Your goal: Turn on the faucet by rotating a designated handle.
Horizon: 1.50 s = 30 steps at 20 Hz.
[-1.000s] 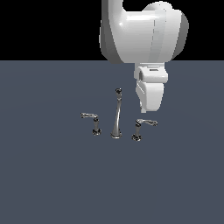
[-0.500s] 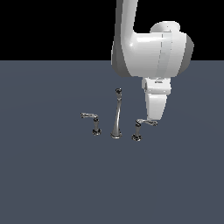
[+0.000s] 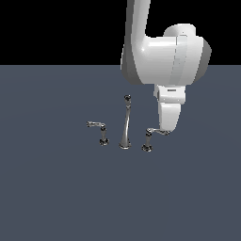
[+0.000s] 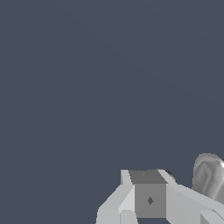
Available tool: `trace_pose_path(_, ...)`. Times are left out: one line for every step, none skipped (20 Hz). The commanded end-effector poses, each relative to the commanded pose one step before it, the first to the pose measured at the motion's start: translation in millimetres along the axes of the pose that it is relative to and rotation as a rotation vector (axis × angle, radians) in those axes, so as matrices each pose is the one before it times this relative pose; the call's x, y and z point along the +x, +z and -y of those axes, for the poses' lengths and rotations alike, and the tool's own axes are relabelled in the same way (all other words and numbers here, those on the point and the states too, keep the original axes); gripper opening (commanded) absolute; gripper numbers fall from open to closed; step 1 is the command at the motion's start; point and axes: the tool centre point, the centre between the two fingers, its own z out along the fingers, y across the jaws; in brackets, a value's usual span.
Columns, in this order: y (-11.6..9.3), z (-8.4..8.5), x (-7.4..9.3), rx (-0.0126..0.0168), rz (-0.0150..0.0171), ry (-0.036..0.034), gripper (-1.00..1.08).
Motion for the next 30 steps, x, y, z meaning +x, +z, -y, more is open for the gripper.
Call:
trace_pose_path(0.04,-7.27,3.33,-0.00008,-0.00009,0.00063,-1.0)
trace_pose_path(0.01,-3.26,1.35,0.0,0.0,0.0,-1.0)
trace_pose_path(-0.08,-3.3,1.6,0.00018,0.00023,0.00039,-1.0)
trace_pose_path(0.01,-3.29,1.37,0.0,0.0,0.0,-1.0)
trace_pose_path(0.01,-3.31,1.38,0.0,0.0,0.0,-1.0)
trace_pose_path(0.01,-3.32,1.39,0.0,0.0,0.0,-1.0)
trace_pose_path(0.01,-3.34,1.4,0.0,0.0,0.0,-1.0)
trace_pose_path(0.01,-3.35,1.41,0.0,0.0,0.0,-1.0)
trace_pose_path(-0.07,-3.39,1.64,0.00018,0.00026,0.00037,-1.0)
trace_pose_path(0.01,-3.38,1.43,0.0,0.0,0.0,-1.0)
trace_pose_path(0.0,0.0,0.0,0.0,0.0,0.0,-1.0)
trace_pose_path(-0.33,8.34,-4.51,0.01036,0.00091,-0.00544,-1.0)
trace_pose_path(0.05,-3.54,-0.83,-0.00074,-0.00006,0.0004,-1.0)
trace_pose_path(-0.11,-3.58,-0.92,-0.00043,-0.00004,0.00023,-1.0)
trace_pose_path(0.11,-3.57,-0.81,-0.00086,-0.00007,0.00046,-1.0)
trace_pose_path(-0.12,-3.61,-0.93,-0.00043,-0.00004,0.00023,-1.0)
trace_pose_path(0.1,-3.6,-0.82,-0.00086,-0.00007,0.00046,-1.0)
trace_pose_path(0.04,-3.62,-0.85,-0.00074,-0.00006,0.0004,-1.0)
trace_pose_path(-0.12,-3.65,-0.94,-0.00043,-0.00004,0.00023,-1.0)
trace_pose_path(0.1,-3.64,-0.83,-0.00086,-0.00007,0.00046,-1.0)
trace_pose_path(-0.03,-3.67,-0.9,-0.00061,-0.00005,0.00033,-1.0)
trace_pose_path(0.03,-3.68,-0.87,-0.00074,-0.00006,0.0004,-1.0)
trace_pose_path(-0.04,-3.7,-0.91,-0.00061,-0.00005,0.00032,-1.0)
trace_pose_path(0.03,-3.7,-0.89,-0.00074,-0.00006,0.0004,-1.0)
trace_pose_path(0.03,-3.72,-0.89,-0.00074,-0.00006,0.0004,-1.0)
trace_pose_path(-0.04,-3.74,-0.93,-0.00061,-0.00005,0.00032,-1.0)
trace_pose_path(0.02,-3.74,-0.91,-0.00074,-0.00006,0.0004,-1.0)
trace_pose_path(0.0,0.0,0.0,0.0,0.0,0.0,-1.0)
trace_pose_path(-0.09,4.84,8.51,0.00383,-0.00219,0.01414,-1.0)
trace_pose_path(-0.02,-2.16,-4.68,-0.00032,0.00017,-0.00114,-1.0)
